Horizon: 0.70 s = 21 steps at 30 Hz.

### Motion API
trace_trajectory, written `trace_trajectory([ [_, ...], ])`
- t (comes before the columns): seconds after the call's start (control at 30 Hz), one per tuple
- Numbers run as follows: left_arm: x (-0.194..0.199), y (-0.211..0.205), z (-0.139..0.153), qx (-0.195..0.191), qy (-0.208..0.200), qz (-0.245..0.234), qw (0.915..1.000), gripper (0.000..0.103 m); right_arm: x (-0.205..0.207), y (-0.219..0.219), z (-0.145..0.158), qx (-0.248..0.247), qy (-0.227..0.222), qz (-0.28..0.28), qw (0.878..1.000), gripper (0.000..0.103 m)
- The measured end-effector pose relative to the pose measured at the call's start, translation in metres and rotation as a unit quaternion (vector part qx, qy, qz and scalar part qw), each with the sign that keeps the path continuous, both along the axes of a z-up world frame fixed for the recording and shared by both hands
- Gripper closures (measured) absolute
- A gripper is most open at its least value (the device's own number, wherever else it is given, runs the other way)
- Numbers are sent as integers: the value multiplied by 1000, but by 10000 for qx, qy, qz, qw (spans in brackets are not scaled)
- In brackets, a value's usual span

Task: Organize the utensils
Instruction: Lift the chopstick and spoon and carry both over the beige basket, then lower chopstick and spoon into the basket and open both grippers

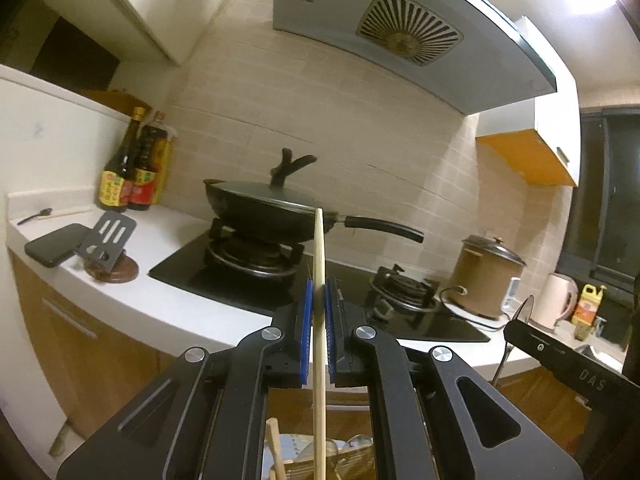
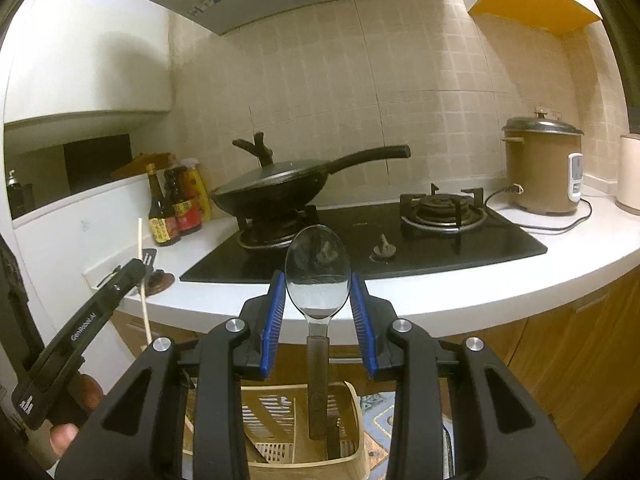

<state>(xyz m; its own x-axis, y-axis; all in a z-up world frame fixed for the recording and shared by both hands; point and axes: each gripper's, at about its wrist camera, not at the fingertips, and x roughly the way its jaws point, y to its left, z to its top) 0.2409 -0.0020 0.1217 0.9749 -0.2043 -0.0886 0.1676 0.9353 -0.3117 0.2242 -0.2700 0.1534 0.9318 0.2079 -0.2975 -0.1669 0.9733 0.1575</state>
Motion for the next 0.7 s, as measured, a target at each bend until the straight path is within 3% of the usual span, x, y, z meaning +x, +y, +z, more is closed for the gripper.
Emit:
trace_trajectory([
  [0.37,-8,-15,-25,254,80,-26,9996,99,-1,3,-26,-141,85,-41,9999,73],
  [0.6,-23,-2,-33,127,305,-190,9993,98,-14,-1,-36,-78,292,30,9995,73],
  [0.7,-31,5,-32,82,426,-378,9983,91,-24,-4,-42,56,497,222,9985,71],
])
